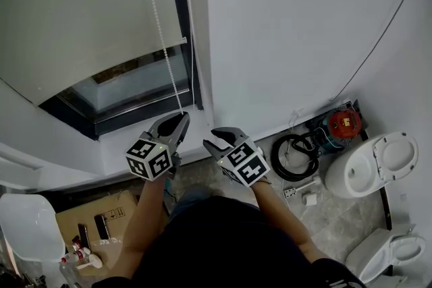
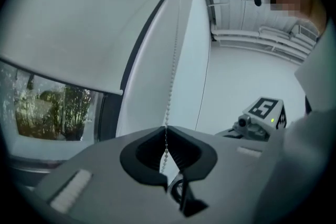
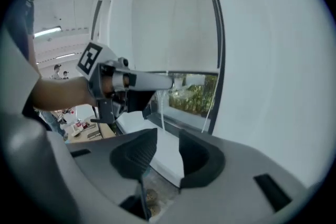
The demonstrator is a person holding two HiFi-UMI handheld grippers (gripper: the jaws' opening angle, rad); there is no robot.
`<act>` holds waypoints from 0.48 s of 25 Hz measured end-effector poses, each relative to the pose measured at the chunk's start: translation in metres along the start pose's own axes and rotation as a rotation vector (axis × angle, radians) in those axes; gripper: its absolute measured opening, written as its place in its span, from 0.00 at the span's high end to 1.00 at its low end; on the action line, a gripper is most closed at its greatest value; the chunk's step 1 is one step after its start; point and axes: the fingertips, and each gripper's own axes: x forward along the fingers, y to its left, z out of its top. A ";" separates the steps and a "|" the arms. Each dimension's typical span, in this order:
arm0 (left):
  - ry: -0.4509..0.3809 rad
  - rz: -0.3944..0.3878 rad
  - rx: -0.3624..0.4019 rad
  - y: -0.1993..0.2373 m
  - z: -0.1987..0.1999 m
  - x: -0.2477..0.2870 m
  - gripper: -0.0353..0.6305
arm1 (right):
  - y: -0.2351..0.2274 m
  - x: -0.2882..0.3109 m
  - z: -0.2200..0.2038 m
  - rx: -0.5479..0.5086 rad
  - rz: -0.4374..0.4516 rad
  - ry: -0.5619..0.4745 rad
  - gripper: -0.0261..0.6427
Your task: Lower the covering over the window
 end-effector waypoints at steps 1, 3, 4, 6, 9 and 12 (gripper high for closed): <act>0.001 0.010 0.015 0.002 0.001 0.000 0.92 | -0.001 -0.005 0.009 -0.002 -0.005 -0.037 0.79; 0.004 0.023 0.034 0.005 0.003 0.001 0.92 | -0.003 -0.016 0.029 0.007 -0.018 -0.132 0.79; -0.003 0.028 0.026 0.006 0.003 0.001 0.92 | -0.004 -0.023 0.038 0.013 -0.032 -0.181 0.79; -0.026 0.036 0.006 0.006 0.002 -0.001 0.92 | -0.010 -0.037 0.056 0.015 -0.077 -0.272 0.86; -0.048 0.059 0.018 0.006 0.003 -0.002 0.92 | -0.022 -0.063 0.081 0.022 -0.158 -0.411 0.93; -0.074 0.114 0.045 0.011 0.005 -0.003 0.92 | -0.030 -0.085 0.095 0.022 -0.234 -0.494 0.94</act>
